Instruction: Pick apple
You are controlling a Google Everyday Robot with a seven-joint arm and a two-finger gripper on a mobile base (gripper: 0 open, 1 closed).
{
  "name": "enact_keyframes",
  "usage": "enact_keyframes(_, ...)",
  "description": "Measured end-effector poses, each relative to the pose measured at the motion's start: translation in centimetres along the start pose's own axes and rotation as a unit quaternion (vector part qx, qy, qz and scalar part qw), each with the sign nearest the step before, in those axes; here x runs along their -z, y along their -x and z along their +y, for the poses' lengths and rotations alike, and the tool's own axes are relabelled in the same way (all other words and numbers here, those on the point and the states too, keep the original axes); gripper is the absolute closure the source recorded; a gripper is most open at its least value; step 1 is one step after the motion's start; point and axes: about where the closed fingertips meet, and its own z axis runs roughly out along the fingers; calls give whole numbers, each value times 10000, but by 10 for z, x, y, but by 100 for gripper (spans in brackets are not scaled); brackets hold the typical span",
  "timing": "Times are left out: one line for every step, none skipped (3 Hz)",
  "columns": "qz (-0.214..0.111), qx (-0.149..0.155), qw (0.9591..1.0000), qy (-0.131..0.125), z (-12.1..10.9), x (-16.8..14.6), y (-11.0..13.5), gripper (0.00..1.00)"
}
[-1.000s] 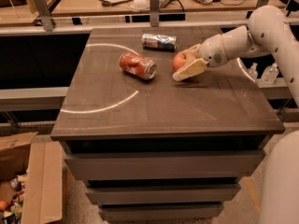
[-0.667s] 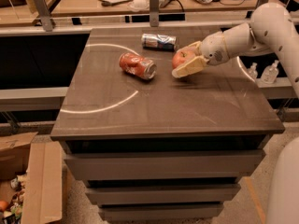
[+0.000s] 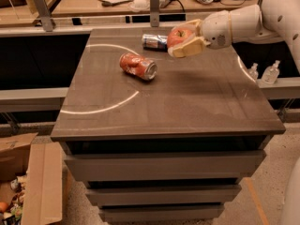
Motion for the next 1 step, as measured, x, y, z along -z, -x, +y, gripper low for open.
enact_keyframes(0,0,10000,1,0,0,0,100)
